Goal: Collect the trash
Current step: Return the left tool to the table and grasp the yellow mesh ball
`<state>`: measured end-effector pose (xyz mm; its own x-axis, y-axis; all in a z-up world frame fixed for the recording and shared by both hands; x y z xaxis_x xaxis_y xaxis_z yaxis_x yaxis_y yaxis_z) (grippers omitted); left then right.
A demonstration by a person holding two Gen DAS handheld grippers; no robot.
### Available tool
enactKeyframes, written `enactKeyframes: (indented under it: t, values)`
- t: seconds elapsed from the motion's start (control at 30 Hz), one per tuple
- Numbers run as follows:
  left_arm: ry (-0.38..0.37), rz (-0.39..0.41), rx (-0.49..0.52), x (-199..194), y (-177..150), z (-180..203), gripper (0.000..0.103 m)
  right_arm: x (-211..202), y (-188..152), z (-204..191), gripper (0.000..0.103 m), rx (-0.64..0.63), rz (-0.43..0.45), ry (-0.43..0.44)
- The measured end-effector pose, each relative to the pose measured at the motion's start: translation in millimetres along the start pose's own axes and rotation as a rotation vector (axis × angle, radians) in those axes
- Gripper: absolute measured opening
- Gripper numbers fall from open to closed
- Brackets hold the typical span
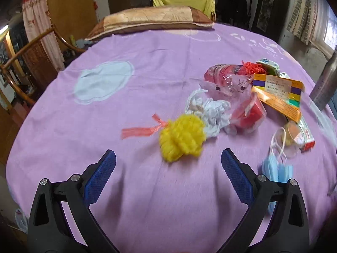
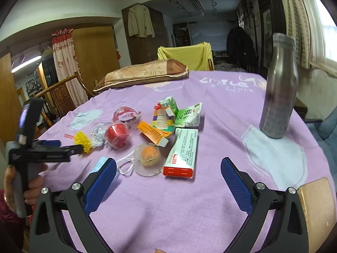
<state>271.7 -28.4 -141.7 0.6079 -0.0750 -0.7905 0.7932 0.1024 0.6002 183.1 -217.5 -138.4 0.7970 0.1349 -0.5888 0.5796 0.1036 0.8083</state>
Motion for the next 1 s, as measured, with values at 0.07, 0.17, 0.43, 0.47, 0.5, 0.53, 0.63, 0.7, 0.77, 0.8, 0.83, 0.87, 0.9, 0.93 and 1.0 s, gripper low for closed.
enactKeyframes:
  t: [0.07,0.17,0.43,0.47,0.5,0.53,0.63,0.7,0.77,0.8,0.83,0.87,0.9,0.93,1.0]
  values:
    - [0.016,-0.013,-0.009,10,6,2,0.096,4,-3,3,0.098,0.013,-0.014,0.013]
    - [0.053,-0.012,-0.028,17,13,-7,0.096,10,-7,2,0.098,0.034,-0.029,0.053]
    - [0.165,0.047,-0.091,-9,16,-77,0.096,14,-11,2,0.098,0.081,-0.032,0.104]
    - [0.16,0.056,-0.091,-13,17,-80,0.096,13,-11,2,0.098,0.084,-0.026,0.108]
    - [0.152,0.061,-0.086,-16,16,-81,0.096,13,-11,2,0.098,0.085,-0.022,0.112]
    - [0.137,0.065,-0.075,-18,15,-79,0.096,13,-11,1,0.098,0.087,-0.02,0.116]
    - [0.103,0.061,-0.04,-15,14,-66,0.096,13,-11,3,0.098,0.098,-0.017,0.117]
    - [0.097,0.05,-0.041,-6,15,-58,0.096,13,-12,4,0.098,0.108,-0.018,0.116]
    - [0.104,0.022,-0.055,6,17,-55,0.096,13,-13,4,0.098,0.118,-0.021,0.118]
    - [0.105,0.012,-0.063,10,18,-53,0.096,13,-14,5,0.098,0.121,-0.022,0.12]
    - [0.106,0.001,-0.073,14,18,-53,0.096,13,-14,5,0.098,0.124,-0.023,0.121]
    - [0.105,-0.008,-0.081,18,18,-52,0.096,14,-14,6,0.098,0.127,-0.024,0.124]
    - [0.11,-0.018,-0.086,22,19,-53,0.096,14,-14,6,0.098,0.131,-0.024,0.126]
    - [0.113,-0.021,-0.088,23,19,-53,0.096,14,-14,6,0.098,0.134,-0.025,0.128]
    - [0.097,-0.01,-0.094,23,21,-52,0.096,15,-15,7,0.098,0.142,-0.026,0.133]
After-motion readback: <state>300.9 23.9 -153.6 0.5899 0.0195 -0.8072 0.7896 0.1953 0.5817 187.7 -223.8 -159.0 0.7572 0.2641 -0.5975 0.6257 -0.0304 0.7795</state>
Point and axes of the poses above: each gripper's, at about its wrist camera, not at the fingertips, and x roughly the way its jaws point, z to its right, y to its top, the point moved 8 cm from there along x, roughly the way its jaws point, and after that the axes turned 15 degrees about -x, right-handed, at the moved point
